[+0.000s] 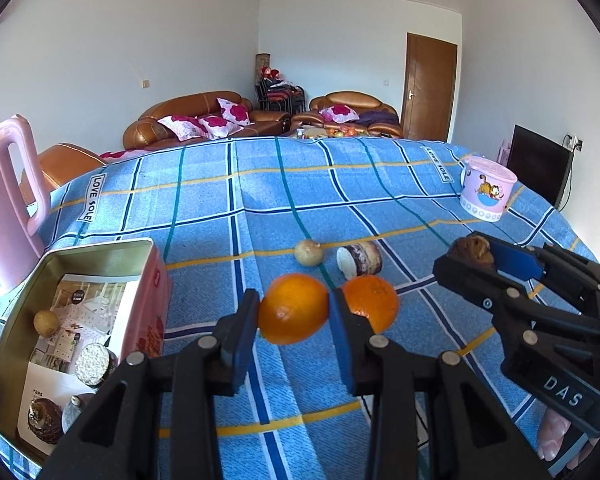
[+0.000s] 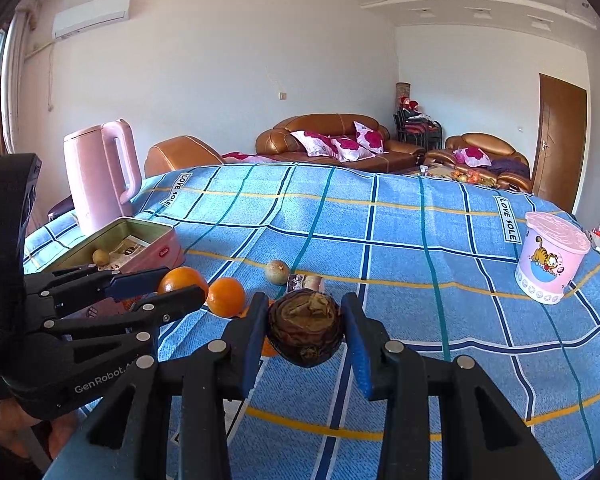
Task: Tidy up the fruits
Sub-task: 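Lift and carry the orange and brown fruit toward the tin with both tools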
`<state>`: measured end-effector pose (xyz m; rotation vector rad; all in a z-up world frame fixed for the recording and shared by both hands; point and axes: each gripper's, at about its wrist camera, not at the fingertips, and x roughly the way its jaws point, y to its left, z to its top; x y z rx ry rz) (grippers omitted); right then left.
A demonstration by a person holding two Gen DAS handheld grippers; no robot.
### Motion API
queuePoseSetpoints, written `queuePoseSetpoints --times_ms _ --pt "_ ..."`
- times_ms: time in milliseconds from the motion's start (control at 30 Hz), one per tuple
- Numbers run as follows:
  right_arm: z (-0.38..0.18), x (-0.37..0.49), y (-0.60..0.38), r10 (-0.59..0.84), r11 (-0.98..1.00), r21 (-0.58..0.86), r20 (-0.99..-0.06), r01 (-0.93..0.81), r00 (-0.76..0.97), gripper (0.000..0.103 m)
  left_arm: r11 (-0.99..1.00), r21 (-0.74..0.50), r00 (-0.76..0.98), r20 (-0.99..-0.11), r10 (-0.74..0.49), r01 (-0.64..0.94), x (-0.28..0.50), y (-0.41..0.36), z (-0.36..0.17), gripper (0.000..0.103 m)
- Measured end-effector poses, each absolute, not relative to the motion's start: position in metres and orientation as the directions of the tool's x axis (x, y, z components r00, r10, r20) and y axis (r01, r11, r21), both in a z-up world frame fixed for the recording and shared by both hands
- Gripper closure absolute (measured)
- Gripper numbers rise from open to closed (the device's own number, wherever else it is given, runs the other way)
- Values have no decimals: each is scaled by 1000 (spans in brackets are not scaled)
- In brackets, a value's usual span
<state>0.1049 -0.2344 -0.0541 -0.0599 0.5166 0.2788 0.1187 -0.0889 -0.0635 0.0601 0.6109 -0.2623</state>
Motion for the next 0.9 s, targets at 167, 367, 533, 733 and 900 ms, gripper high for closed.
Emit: queuePoseSetpoints --times_ms 167,367,533,733,900 --pt "-53 102 -235 256 958 11 -480 -286 839 63 967 -16 800 -558 -220 255 115 -89 -61 66" --pt "-51 98 -236 266 956 11 -458 -293 849 63 969 -10 816 -537 -214 248 111 -88 -59 66" --pt "-50 94 -236 272 954 8 -434 -299 859 63 971 -4 828 -521 -208 241 108 -88 -57 66" --pt "-48 91 -237 278 953 7 -419 -303 865 63 971 -4 841 -500 -207 237 104 -86 -55 66" --pt "-48 89 -238 279 953 6 -409 -303 869 63 972 -2 851 -484 -206 234 101 -85 -54 66"
